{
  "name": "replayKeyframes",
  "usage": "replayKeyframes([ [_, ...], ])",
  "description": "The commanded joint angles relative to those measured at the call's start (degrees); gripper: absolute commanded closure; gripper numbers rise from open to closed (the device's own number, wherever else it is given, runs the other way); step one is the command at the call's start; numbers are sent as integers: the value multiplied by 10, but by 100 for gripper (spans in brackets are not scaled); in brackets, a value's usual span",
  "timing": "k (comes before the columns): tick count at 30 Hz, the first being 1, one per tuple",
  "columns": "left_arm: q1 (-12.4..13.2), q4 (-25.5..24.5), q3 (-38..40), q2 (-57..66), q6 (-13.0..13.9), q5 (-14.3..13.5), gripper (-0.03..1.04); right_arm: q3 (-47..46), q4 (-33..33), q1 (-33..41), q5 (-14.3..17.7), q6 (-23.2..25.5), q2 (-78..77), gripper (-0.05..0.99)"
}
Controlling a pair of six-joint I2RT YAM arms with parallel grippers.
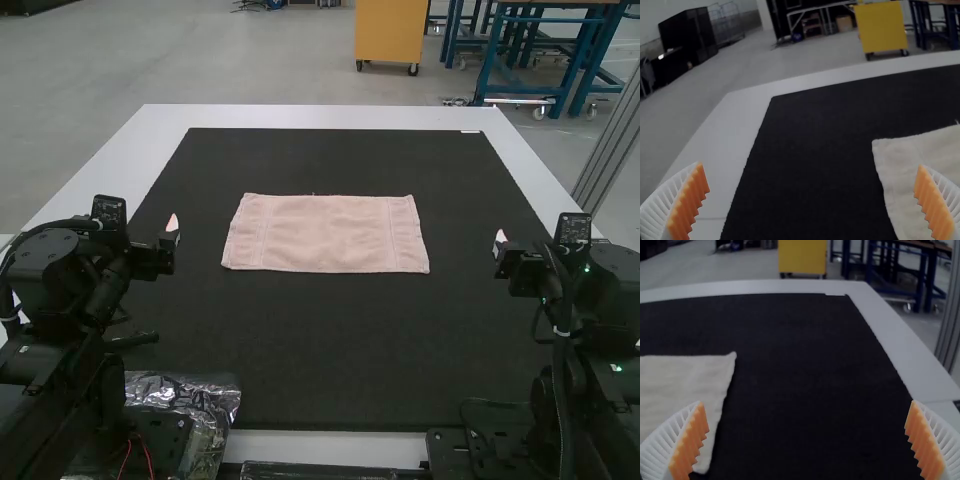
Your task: Fold the towel.
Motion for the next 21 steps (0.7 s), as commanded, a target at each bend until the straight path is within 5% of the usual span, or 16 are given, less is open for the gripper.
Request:
replayKeyframes([
  [1, 0, 3, -4, -4, -1, 5, 4, -3, -4, -3, -13, -4, -7, 3],
  [3, 0, 4, -4, -4, -20, 5, 4, -3, -2, -3, -13, -8, -7, 2],
  [8, 2, 55, -3, -4, -10, -10, 4, -3, 69, -3, 0, -51, -7, 2],
  [12, 2, 120, -3, -4, -6, -88, 5, -3, 181, -2, 63, -55, -7, 2],
  [16, 1, 184, -3, -4, 69, -101, 10, -2, 217, -2, 68, -191, -8, 3],
  [21, 1, 231, -2, -4, 128, -87, 6, 2, 271, -6, 66, -213, -7, 3],
])
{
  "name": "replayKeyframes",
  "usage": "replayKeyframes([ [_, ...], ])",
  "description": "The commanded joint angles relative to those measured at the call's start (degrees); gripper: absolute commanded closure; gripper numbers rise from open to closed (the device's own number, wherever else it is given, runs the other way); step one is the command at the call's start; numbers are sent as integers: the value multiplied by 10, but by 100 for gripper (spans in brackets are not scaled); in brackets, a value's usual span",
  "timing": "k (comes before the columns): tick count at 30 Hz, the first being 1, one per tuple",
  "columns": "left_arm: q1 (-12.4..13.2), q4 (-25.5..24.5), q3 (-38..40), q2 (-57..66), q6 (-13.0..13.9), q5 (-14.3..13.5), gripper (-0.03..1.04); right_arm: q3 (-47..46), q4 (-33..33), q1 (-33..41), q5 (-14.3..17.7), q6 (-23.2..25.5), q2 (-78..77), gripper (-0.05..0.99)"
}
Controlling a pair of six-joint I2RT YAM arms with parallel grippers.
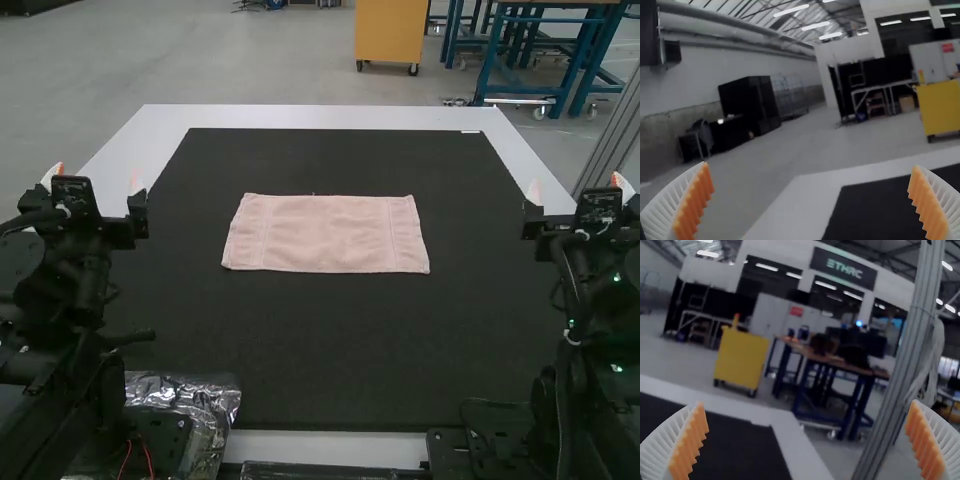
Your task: Fold the towel.
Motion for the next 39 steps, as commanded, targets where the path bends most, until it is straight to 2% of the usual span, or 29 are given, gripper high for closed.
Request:
replayKeyframes([
  [1, 0, 35, 3, -4, 55, -2, 6, 16, 12, -8, 8, -48, -7, 3],
  [3, 0, 19, 36, -3, 54, 31, 6, 57, -13, -7, 7, -33, -1, 3],
  [4, -1, 2, 58, -3, 54, 37, 6, 83, -29, -8, 5, -15, 10, 3],
  [8, -6, -18, 151, 69, 47, 38, 6, 192, -44, -10, -1, 54, 118, 3],
  [11, -15, -34, 249, 189, -13, 34, 7, 290, -67, -11, -7, 114, 242, 3],
  [14, -17, -87, 349, 331, -94, 29, 7, 384, -135, -11, -31, 175, 362, 3],
  [16, -14, -127, 403, 418, -148, 45, 6, 433, -172, -11, -66, 211, 442, 3],
  [18, -13, -157, 444, 495, -179, 50, 6, 470, -221, -10, -104, 227, 515, 3],
  [20, -13, -178, 468, 568, -198, 61, 6, 486, -244, -5, -141, 238, 577, 3],
  [21, -10, -191, 478, 600, -217, 83, 6, 491, -254, -4, -153, 238, 607, 3],
  [23, 2, -215, 488, 666, -258, 149, 6, 491, -278, 1, -171, 239, 664, 3],
  [24, 9, -227, 492, 697, -268, 183, 6, 486, -283, 3, -179, 239, 690, 3],
  [26, 27, -235, 497, 750, -279, 227, 6, 478, -288, 6, -221, 240, 738, 3],
  [28, 37, -230, 496, 781, -281, 250, 6, 467, -289, 6, -233, 242, 770, 3],
  [30, 38, -213, 493, 805, -281, 259, 6, 454, -283, 8, -229, 241, 780, 3],
  [33, 34, -174, 484, 840, -280, 275, 5, 432, -235, 16, -233, 241, 781, 2],
  [35, 31, -162, 485, 868, -277, 278, 5, 424, -198, 31, -221, 241, 785, 2],
  [39, 30, -138, 486, 921, -254, 276, 5, 431, -158, 75, -205, 243, 826, 3],
])
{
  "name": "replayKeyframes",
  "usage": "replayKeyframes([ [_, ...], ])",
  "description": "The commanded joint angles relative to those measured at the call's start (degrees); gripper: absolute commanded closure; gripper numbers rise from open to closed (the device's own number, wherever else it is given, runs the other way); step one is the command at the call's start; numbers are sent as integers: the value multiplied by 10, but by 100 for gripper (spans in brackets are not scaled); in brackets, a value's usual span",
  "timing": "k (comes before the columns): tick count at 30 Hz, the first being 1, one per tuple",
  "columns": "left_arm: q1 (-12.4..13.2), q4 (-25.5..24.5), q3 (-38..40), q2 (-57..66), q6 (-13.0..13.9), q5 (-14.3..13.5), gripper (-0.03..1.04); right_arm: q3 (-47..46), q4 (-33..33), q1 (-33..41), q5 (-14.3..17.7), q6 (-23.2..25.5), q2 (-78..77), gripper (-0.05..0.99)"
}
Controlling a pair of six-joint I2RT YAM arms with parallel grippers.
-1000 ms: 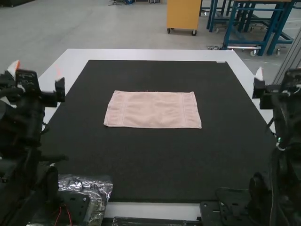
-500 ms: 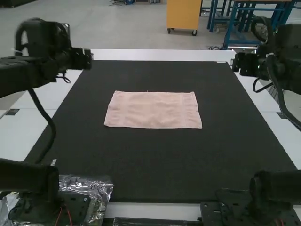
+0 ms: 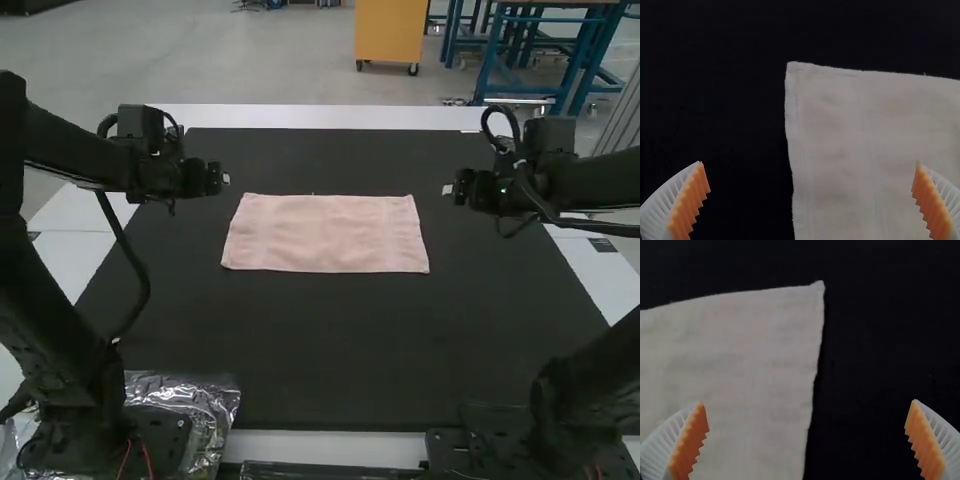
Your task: Fold the towel.
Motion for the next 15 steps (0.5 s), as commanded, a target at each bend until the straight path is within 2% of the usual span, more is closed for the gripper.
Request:
replayKeyframes([
  [1, -3, 20, 12, 35, 16, 15, 5, 15, 17, 39, 12, 6, 42, 3],
  [4, -4, 54, 15, 68, 28, 12, 5, 26, 49, 62, 14, 18, 85, 3],
  [7, -4, 79, 25, 100, 47, -4, 5, 43, 81, 80, 34, 20, 132, 3],
  [15, -7, 94, 80, 192, 78, -11, 6, 105, 122, 92, 40, 13, 246, 3],
])
